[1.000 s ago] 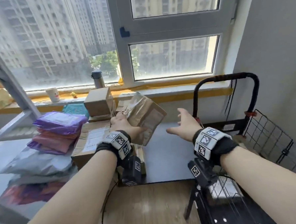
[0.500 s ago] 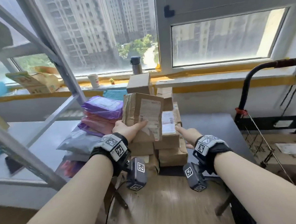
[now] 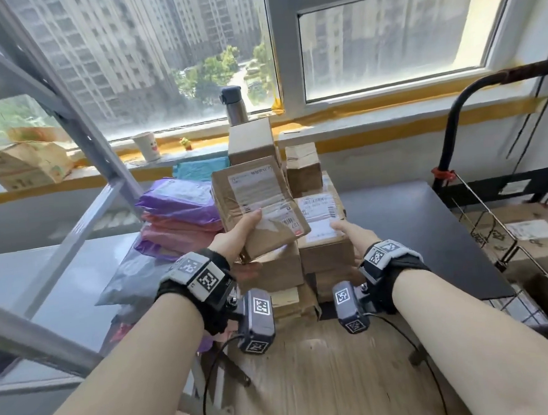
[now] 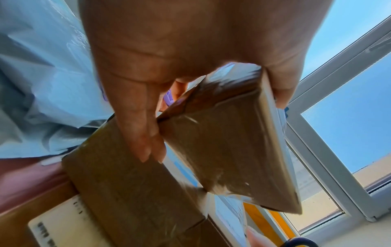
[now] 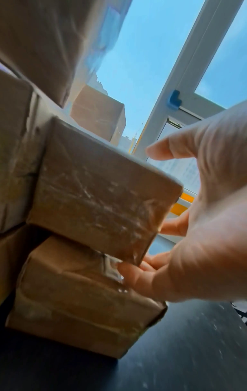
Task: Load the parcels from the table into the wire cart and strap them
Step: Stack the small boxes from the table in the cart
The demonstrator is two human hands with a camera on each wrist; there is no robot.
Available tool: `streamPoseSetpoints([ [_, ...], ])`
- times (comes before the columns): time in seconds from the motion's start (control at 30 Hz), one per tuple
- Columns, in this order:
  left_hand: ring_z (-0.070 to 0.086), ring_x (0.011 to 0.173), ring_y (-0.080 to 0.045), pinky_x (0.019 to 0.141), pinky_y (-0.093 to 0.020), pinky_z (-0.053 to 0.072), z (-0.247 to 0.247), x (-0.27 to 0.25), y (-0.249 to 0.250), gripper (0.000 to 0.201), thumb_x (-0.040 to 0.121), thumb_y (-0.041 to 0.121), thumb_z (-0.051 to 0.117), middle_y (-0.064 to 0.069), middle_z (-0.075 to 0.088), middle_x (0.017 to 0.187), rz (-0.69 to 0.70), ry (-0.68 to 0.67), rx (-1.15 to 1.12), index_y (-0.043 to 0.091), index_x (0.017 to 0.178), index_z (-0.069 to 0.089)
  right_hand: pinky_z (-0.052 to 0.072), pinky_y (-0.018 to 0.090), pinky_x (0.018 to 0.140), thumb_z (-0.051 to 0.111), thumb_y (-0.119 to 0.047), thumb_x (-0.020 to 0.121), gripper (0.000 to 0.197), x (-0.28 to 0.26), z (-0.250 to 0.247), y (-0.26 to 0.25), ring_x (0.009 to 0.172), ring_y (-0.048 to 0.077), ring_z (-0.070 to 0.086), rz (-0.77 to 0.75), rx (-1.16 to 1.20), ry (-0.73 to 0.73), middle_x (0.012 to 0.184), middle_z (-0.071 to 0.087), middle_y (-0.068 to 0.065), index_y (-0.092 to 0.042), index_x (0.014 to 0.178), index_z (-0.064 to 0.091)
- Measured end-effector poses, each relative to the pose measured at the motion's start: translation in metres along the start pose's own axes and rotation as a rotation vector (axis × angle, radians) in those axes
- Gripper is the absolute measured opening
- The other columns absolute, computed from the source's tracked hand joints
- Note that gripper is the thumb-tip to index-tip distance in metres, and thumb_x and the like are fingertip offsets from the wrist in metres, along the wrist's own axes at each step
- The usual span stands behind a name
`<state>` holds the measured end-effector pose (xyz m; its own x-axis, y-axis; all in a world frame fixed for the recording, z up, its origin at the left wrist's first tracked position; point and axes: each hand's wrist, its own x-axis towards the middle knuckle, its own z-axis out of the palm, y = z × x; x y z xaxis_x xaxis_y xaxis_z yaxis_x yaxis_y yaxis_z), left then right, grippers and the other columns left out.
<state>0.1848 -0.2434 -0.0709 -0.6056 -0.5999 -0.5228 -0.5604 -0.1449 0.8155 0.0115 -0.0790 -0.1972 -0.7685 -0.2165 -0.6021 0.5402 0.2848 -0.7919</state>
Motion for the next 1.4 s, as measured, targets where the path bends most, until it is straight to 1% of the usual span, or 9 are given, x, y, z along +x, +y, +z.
streamPoseSetpoints([
  [0.13,0.067,0.091,-0.031,0.069,-0.039,0.059,-0.002,0.000,-0.003,0.070,0.073,0.054,0.070,-0.008,0.062,0.097,0.001,-0.030,-0.061,0.011,0.124,0.048,0.055,0.046,0.083,0.082,-0.064,0.008,0.124,0.022,-0.013,0.011,0.086,0.026,0.069,0.033,-0.020,0.004,0.106,0.069,0.005,-0.022,0.121,0.056],
  [0.3,0.064,0.077,-0.026,0.069,-0.039,0.058,0.007,-0.008,0.006,0.074,0.074,0.062,0.065,-0.007,0.061,0.093,0.064,-0.065,-0.027,0.010,0.124,0.049,0.056,0.043,0.084,0.081,-0.054,0.022,0.109,-0.031,-0.034,-0.010,0.091,0.028,0.067,-0.046,0.010,0.110,0.106,0.066,0.012,-0.010,0.118,0.054],
  [0.5,0.063,0.092,-0.028,0.087,-0.044,0.054,0.051,-0.023,0.036,0.074,0.074,0.068,0.060,-0.010,0.063,0.107,0.107,-0.182,-0.007,0.012,0.122,0.050,0.056,0.046,0.085,0.084,-0.045,0.045,0.082,-0.087,-0.094,-0.035,0.089,0.028,0.065,-0.156,0.055,0.232,0.100,0.066,0.014,-0.004,0.111,0.060],
  [0.57,0.063,0.092,-0.028,0.088,-0.045,0.053,0.076,-0.028,0.043,0.078,0.074,0.069,0.059,-0.011,0.061,0.111,0.126,-0.213,0.012,0.011,0.125,0.048,0.057,0.047,0.081,0.083,-0.049,0.034,0.089,-0.101,-0.126,-0.037,0.088,0.028,0.067,-0.183,0.107,0.296,0.098,0.069,0.014,-0.006,0.110,0.064],
  [0.9,0.065,0.078,-0.028,0.078,-0.044,0.056,0.229,-0.074,0.058,0.083,0.072,0.069,0.060,-0.015,0.063,0.108,0.198,-0.395,0.153,0.009,0.128,0.045,0.056,0.032,0.060,0.080,-0.036,0.067,0.058,-0.177,-0.298,-0.010,0.089,0.024,0.058,-0.183,0.293,0.549,0.107,0.062,0.013,-0.007,0.113,0.059],
  [1.1,0.061,0.066,-0.024,0.074,-0.040,0.055,0.317,-0.108,0.067,0.070,0.079,0.061,0.057,-0.013,0.062,0.090,0.256,-0.446,0.296,0.007,0.123,0.048,0.058,0.034,0.070,0.076,-0.039,0.069,0.038,-0.192,-0.387,0.011,0.091,0.020,0.062,-0.205,0.356,0.512,0.097,0.069,0.009,-0.015,0.098,0.067],
  [1.2,0.062,0.074,-0.024,0.072,-0.038,0.054,0.373,-0.127,0.068,0.073,0.078,0.064,0.058,-0.012,0.064,0.099,0.247,-0.471,0.307,0.008,0.123,0.048,0.057,0.031,0.063,0.076,-0.041,0.067,0.037,-0.189,-0.434,0.021,0.098,0.021,0.062,-0.207,0.348,0.483,0.102,0.070,0.009,-0.017,0.095,0.069],
  [1.33,0.064,0.099,-0.028,0.087,-0.046,0.055,0.465,-0.136,0.059,0.123,0.034,0.079,0.069,-0.010,0.061,0.120,0.166,-0.472,0.240,0.012,0.134,0.043,0.057,0.032,0.065,0.076,-0.042,0.064,0.043,-0.180,-0.512,0.030,0.101,0.021,0.061,-0.187,0.333,0.454,0.107,0.069,0.009,-0.019,0.099,0.069],
  [1.4,0.064,0.102,-0.029,0.088,-0.044,0.054,0.503,-0.144,0.057,0.107,0.053,0.078,0.066,-0.011,0.059,0.122,0.174,-0.479,0.279,0.012,0.133,0.043,0.058,0.034,0.070,0.076,-0.042,0.063,0.044,-0.173,-0.549,0.033,0.102,0.022,0.060,-0.158,0.305,0.440,0.106,0.069,0.009,-0.019,0.100,0.068],
])
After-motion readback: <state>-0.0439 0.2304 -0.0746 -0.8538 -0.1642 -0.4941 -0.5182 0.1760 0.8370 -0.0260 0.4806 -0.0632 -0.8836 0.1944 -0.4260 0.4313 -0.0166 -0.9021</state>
